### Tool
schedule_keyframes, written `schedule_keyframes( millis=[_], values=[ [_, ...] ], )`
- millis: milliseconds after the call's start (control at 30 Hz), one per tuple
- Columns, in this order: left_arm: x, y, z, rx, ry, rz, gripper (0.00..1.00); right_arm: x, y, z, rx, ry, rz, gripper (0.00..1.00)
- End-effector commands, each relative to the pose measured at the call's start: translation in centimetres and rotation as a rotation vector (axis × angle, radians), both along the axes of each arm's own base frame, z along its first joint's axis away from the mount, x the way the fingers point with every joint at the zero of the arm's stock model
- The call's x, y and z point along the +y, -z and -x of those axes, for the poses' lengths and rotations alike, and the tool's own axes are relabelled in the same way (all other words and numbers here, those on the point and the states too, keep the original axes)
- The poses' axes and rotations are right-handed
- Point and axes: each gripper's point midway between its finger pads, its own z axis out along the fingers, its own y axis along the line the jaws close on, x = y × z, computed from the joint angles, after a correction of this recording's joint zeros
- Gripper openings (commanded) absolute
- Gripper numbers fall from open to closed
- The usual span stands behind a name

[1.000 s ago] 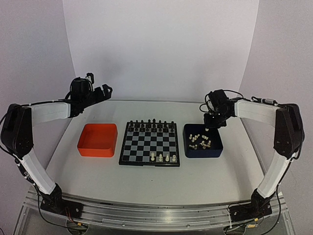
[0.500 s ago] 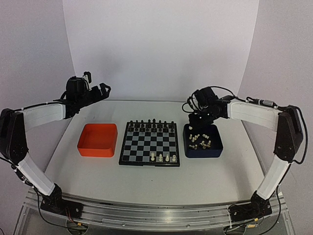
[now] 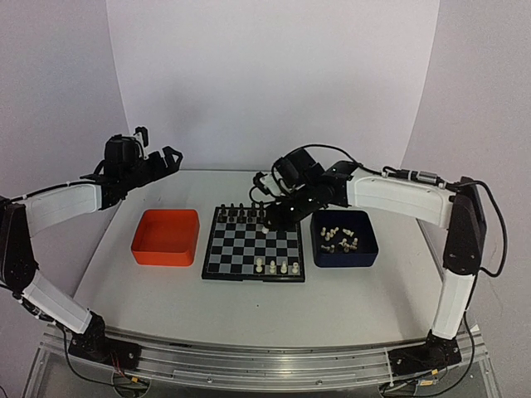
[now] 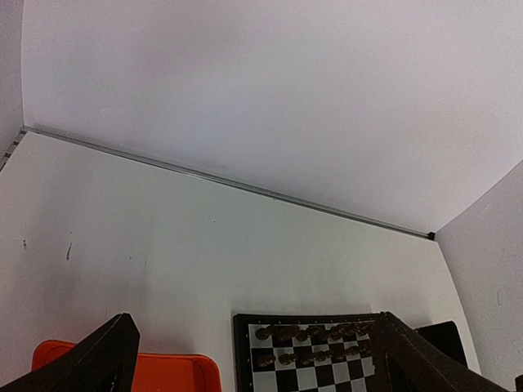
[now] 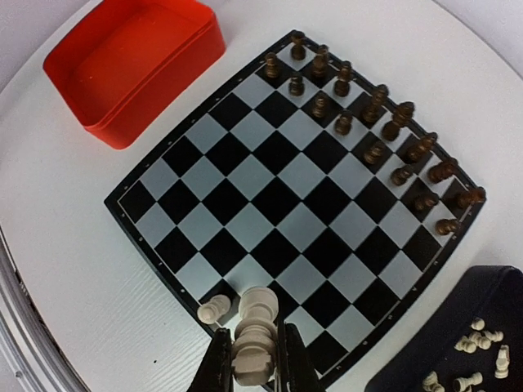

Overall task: Set up the chess pieces on the board
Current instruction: Place the chess piece on the chessboard.

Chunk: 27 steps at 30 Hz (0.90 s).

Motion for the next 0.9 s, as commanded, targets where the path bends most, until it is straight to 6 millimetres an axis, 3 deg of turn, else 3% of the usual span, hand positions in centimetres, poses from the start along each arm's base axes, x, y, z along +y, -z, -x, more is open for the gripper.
schedule_keyframes(
  millis=[0, 167, 367, 867],
  values=[
    [0.2, -1.4, 1.1, -0.028, 0.007, -0.001, 1.00, 4.0, 1.1, 2.1, 0.045, -0.111, 0.004, 0.00],
    [0.5, -1.4, 1.7, -0.023, 0.004, -0.009, 1.00, 6.2, 3.9, 3.3, 0.072, -0.161, 0.056, 0.00],
    [0.7, -1.5, 2.3, -0.023, 0.000, -0.019, 1.00, 6.9, 6.3, 3.2, 0.094, -0.170, 0.102, 0.00],
    [1.0, -1.8, 2.6, -0.027, -0.009, -0.024, 1.00, 7.1, 8.7, 3.2, 0.110, -0.207, 0.154, 0.00]
  ],
)
